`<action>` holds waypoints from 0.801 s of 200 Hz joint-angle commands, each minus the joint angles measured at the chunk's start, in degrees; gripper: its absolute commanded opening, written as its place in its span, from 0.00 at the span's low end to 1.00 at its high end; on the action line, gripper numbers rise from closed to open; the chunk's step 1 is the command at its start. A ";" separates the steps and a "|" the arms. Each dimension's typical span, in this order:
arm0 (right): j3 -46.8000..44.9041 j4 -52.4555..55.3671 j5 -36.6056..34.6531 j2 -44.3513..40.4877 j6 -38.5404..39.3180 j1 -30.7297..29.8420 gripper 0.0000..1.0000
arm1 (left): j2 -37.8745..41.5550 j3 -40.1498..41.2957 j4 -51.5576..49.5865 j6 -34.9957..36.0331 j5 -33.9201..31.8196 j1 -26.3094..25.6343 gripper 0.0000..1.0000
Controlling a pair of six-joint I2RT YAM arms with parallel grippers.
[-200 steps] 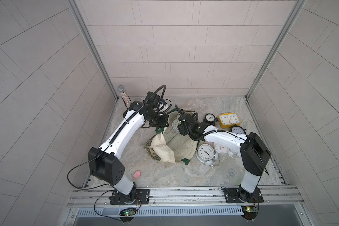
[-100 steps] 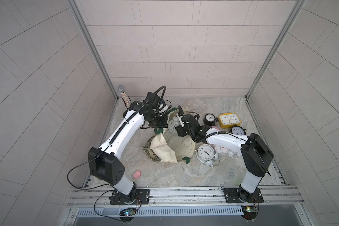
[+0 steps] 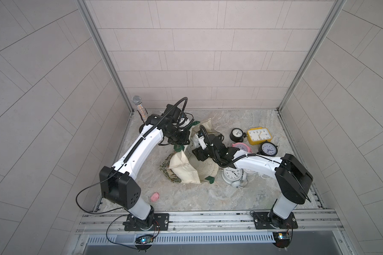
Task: Take the alarm clock out of the canvas bag
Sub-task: Pick up the alarm from the canvas bag.
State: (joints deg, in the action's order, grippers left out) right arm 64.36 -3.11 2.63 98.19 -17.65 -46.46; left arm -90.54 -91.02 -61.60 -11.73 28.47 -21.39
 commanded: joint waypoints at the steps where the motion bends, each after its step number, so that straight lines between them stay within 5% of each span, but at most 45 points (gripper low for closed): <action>1: -0.40 0.98 -2.22 -1.38 -1.88 0.43 0.67 | 0.37 0.41 0.43 1.00 2.00 -0.16 0.00; 50: 1.51 1.79 -2.19 0.37 -5.03 2.45 0.50 | 0.45 0.41 0.34 1.01 1.65 -0.17 0.00; 160: 5.66 3.28 1.94 4.26 -8.06 6.04 0.39 | 0.10 0.19 0.17 1.18 1.59 -0.15 0.00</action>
State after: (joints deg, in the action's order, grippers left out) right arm 68.82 -1.50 3.22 100.99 -24.84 -40.36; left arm -90.54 -91.02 -61.60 -11.70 28.69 -21.39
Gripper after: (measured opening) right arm 0.404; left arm 0.059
